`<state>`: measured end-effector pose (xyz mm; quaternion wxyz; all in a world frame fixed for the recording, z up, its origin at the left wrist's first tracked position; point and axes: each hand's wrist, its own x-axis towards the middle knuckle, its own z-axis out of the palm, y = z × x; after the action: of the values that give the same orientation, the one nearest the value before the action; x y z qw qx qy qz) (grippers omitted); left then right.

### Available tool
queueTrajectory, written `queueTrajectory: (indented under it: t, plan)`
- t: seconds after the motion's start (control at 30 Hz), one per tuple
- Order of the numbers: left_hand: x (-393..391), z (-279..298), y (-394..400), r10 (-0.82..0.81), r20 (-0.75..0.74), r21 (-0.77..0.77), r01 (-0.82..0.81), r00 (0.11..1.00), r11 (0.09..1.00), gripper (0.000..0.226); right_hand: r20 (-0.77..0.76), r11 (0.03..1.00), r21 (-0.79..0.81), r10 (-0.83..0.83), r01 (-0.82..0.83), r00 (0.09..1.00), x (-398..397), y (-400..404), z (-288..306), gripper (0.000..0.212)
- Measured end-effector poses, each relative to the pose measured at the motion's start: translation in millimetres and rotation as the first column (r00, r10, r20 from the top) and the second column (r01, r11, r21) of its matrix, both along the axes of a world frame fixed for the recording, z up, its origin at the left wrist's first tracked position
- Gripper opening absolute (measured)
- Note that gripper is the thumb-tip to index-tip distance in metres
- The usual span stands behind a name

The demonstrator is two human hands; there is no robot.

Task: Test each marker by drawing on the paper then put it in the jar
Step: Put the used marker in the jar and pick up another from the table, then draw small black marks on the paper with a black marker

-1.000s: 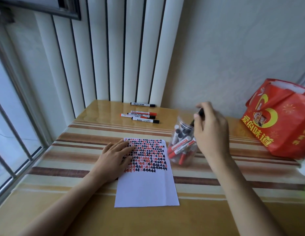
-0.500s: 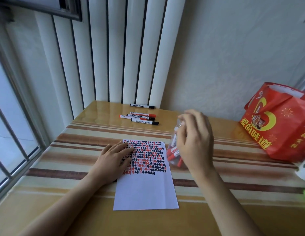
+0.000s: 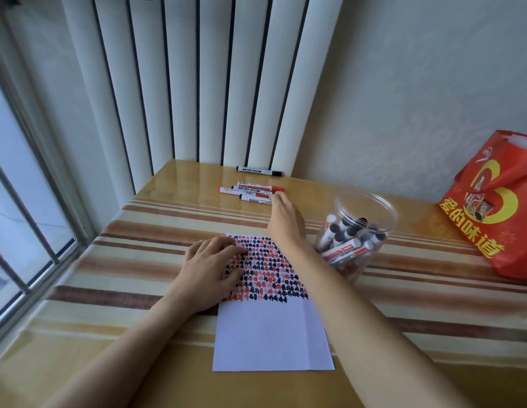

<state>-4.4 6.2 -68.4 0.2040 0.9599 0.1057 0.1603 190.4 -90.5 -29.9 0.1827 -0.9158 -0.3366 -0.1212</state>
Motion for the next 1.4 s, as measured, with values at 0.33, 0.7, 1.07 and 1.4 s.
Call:
queueTrajectory:
  t: [0.33,0.7,1.07,1.4]
  plan:
    - [-1.0,1.6,-1.5,-0.006,0.012,-0.001,0.006,1.0,1.0,0.046,0.088,0.978,-0.191,-0.068,0.083,0.994,23.1,9.4,-13.8,0.035]
    - [-6.4,10.8,-7.0,-0.028,0.151,-0.066,0.039,0.988,0.997,0.057,-0.094,0.915,0.395,0.134,-0.086,0.987,-84.0,-39.3,9.3,0.01]
    - [-12.0,17.7,-8.0,-0.288,0.27,0.019,0.294,0.919,0.956,0.019,-0.538,0.545,0.82,0.629,0.175,0.561,-117.0,-125.2,-1.6,0.018]
    - [-15.3,28.7,-28.0,-0.416,0.255,0.117,0.4,0.873,0.909,0.023,0.102,0.902,0.112,0.406,-0.416,0.908,-119.9,-128.6,-5.2,0.018]
